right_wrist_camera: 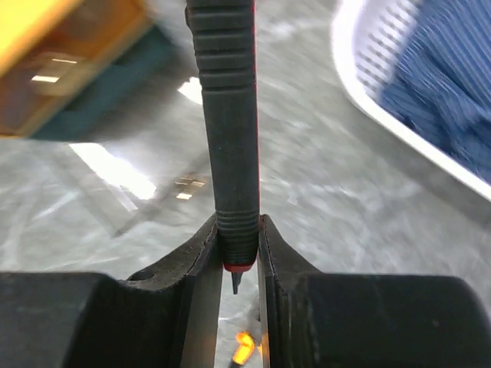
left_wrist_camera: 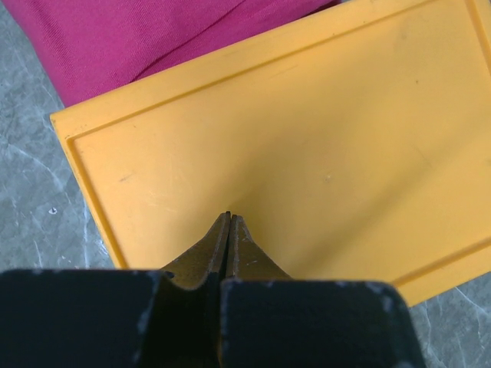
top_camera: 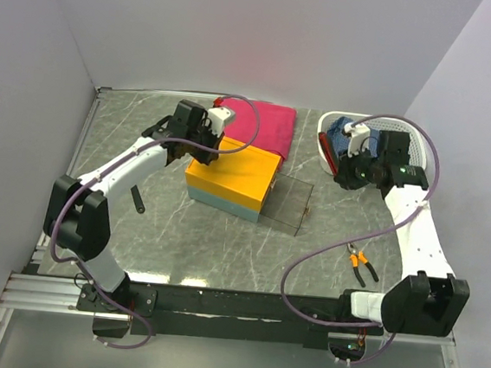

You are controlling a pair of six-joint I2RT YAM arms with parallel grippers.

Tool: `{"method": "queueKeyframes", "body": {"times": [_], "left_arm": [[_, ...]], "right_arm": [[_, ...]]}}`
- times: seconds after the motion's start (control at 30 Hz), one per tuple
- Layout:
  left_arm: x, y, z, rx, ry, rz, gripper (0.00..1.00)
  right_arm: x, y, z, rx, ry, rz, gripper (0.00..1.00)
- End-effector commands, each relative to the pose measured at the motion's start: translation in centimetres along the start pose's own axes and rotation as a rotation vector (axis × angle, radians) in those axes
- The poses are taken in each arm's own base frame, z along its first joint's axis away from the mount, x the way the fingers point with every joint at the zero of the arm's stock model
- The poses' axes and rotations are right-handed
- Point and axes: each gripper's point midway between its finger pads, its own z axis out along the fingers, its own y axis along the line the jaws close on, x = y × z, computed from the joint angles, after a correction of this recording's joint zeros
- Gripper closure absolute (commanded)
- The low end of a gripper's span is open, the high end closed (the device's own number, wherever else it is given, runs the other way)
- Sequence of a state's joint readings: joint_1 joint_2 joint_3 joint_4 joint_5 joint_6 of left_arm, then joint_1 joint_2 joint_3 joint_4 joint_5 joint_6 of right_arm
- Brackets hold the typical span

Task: Sort the tools into containers

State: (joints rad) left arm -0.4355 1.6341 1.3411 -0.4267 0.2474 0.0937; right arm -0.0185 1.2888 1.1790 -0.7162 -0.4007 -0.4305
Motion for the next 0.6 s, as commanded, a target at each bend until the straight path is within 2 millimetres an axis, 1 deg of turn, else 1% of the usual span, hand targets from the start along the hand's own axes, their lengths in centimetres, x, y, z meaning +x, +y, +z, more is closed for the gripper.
{"method": "queueKeyframes", "body": {"times": [0.0, 0.07, 0.1, 0.17, 0.2, 0.4, 0.57], "left_arm": [[-2.2, -0.6, -2.0, 0.011, -0.068, 0.029, 0.98], [-2.4, -0.7, -2.3, 0.009, -0.077, 0.033, 0.98], [-2.5, -0.6, -2.6, 0.003, -0.083, 0.037, 0.98], [-2.5, -0.5, -2.9, -0.007, -0.087, 0.043, 0.98], [-2.3, -0.5, -3.2, -0.012, -0.087, 0.046, 0.98], [-1.3, 0.0, -3.7, -0.021, -0.080, 0.034, 0.97], [-1.2, 0.5, -4.0, -0.026, -0.080, 0.017, 0.96]], "right_arm": [[1.4, 5.2, -0.3, -0.278, 0.094, 0.080, 1.00], [1.6, 8.2, -0.2, -0.418, 0.133, 0.133, 1.00], [2.2, 9.0, 0.2, -0.450, 0.181, 0.191, 1.00], [2.6, 10.0, 1.0, -0.467, 0.208, 0.212, 1.00], [3.0, 10.1, 1.5, -0.461, 0.217, 0.216, 1.00], [4.7, 11.1, 3.3, -0.462, 0.325, 0.225, 1.00], [6.7, 12.0, 4.6, -0.484, 0.426, 0.277, 1.00]]}}
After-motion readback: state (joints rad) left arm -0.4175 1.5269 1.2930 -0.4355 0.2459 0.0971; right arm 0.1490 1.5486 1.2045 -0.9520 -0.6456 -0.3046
